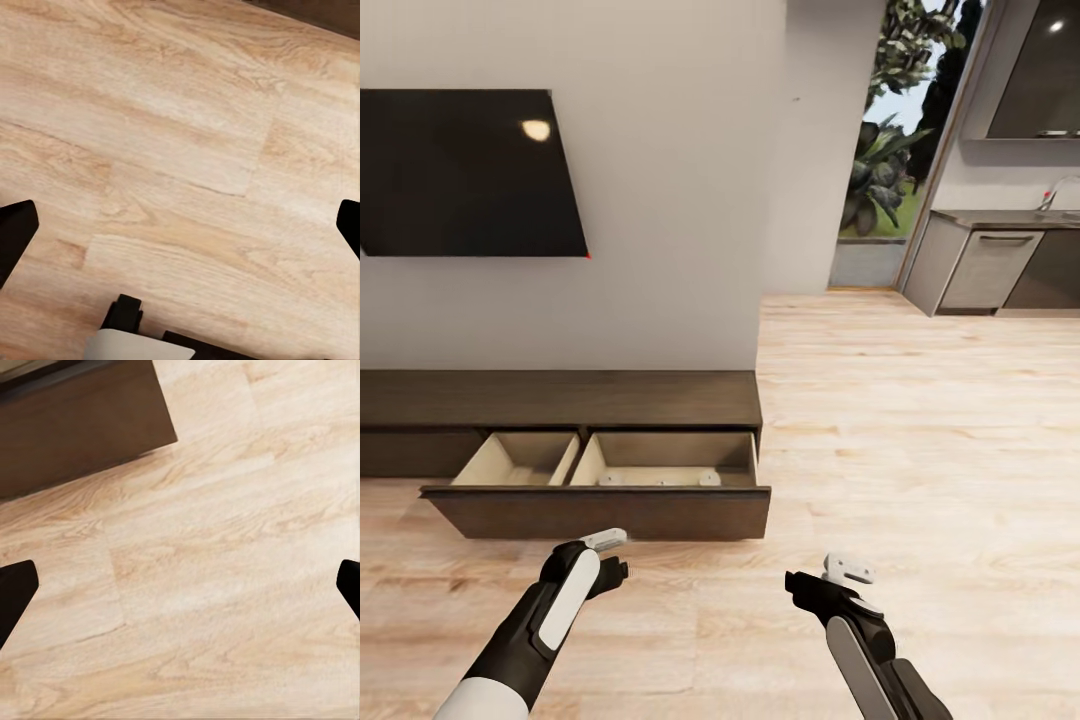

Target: Place each of the two pumpkins and all three candles from the living room inside a cabinet in the living room (use any cabinet), then make sure every cabinet is closed, and position the cauldron so it is next to a table in the living room.

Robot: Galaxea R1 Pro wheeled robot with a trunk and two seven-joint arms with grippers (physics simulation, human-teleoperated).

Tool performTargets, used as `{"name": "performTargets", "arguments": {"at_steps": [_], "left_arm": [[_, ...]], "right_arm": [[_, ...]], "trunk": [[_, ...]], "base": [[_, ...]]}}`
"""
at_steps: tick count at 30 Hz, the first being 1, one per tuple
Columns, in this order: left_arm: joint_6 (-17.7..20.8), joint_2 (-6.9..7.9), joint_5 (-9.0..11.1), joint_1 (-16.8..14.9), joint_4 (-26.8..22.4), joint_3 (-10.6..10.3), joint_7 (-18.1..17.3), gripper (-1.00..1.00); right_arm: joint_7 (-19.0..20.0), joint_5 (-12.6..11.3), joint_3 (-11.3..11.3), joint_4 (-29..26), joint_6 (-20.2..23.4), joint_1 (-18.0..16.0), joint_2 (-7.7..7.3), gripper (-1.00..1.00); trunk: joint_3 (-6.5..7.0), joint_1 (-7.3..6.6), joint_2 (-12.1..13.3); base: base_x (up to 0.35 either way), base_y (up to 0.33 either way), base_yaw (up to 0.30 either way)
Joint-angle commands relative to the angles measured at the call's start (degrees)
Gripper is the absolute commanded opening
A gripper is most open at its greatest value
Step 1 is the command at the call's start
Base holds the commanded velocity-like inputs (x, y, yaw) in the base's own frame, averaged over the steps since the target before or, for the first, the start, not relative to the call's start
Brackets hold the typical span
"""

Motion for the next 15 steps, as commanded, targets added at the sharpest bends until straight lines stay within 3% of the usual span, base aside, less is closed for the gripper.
{"name": "performTargets", "arguments": {"at_steps": [1, 15], "left_arm": [[0.06, 0.02, 0.51, -0.03, -0.02, -0.1, 0.53, 1.0], [0.06, 0.02, 0.16, -0.03, -0.05, -0.04, 0.53, 1.0]], "right_arm": [[-0.57, -0.55, 0.06, -0.09, 0.09, -0.04, 0.01, 1.0], [-0.61, -0.55, 0.06, -0.08, 0.07, -0.04, -0.02, 1.0]], "trunk": [[-0.05, 0.0, -0.03], [-0.05, 0.0, -0.03]], "base": [[-0.007, 0.322, 0.0], [-0.001, 0.323, 0.0]]}}
